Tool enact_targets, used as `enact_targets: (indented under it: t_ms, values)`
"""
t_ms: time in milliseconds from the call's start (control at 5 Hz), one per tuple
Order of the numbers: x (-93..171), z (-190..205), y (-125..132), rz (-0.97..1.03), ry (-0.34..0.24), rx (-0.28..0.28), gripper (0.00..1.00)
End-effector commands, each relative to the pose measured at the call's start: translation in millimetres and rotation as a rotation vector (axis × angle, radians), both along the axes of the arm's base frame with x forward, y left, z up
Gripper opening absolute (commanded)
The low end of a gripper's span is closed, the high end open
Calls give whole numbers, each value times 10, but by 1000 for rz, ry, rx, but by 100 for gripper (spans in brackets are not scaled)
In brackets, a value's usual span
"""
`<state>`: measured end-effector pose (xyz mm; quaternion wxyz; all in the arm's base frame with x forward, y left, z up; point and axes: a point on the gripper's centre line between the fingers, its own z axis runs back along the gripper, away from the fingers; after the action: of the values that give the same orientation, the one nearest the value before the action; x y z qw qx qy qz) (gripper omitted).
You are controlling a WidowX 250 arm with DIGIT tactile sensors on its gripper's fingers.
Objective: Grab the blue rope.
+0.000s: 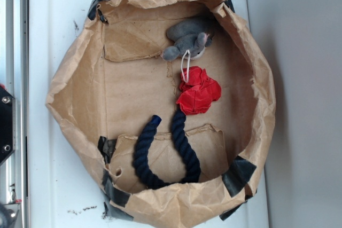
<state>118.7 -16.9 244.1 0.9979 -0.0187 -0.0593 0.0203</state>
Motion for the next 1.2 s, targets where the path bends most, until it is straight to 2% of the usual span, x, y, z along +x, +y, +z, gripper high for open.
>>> enact_targets:
  t_ms: [0,200,400,1000]
  values:
    - [0,0,0,0,0,0,100]
    - [500,-55,152,13,-53,31,100]
    - [1009,-48,226,-55,-100,87,100]
    - [1009,-48,226,-55,-100,87,100]
